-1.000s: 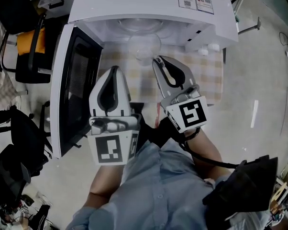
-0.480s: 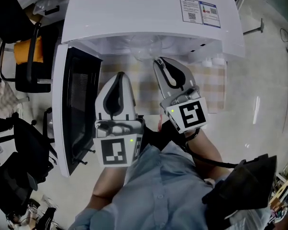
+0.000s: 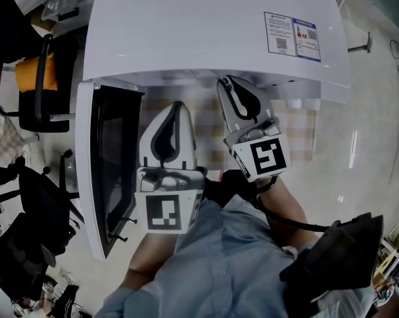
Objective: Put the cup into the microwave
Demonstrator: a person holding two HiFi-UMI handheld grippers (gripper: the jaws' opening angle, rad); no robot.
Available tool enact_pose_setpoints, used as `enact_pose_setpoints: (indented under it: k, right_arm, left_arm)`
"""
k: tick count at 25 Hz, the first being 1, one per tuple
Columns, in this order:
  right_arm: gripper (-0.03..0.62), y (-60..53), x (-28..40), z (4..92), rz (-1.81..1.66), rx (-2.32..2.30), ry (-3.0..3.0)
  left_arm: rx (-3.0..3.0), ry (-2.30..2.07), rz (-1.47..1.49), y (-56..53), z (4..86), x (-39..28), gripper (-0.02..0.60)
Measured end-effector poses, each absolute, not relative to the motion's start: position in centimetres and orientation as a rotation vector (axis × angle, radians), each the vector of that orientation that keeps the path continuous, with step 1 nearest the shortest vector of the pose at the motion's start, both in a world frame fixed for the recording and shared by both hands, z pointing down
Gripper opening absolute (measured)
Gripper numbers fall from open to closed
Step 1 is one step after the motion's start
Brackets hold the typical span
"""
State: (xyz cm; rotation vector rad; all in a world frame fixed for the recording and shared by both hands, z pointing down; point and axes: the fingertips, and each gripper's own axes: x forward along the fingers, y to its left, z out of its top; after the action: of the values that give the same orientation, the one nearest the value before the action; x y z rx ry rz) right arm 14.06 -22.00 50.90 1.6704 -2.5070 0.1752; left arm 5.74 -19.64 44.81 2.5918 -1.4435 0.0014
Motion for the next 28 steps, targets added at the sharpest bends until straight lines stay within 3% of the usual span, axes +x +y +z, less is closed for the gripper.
enact_pose_setpoints:
  k: [28]
  right_arm:
    - [0.052,-27.7,13.5,52.5,0.135,1.749,-2.404]
  left_arm:
    - [2.555,-1.418,-0.007,-23.1,45.5,3.8,0.0]
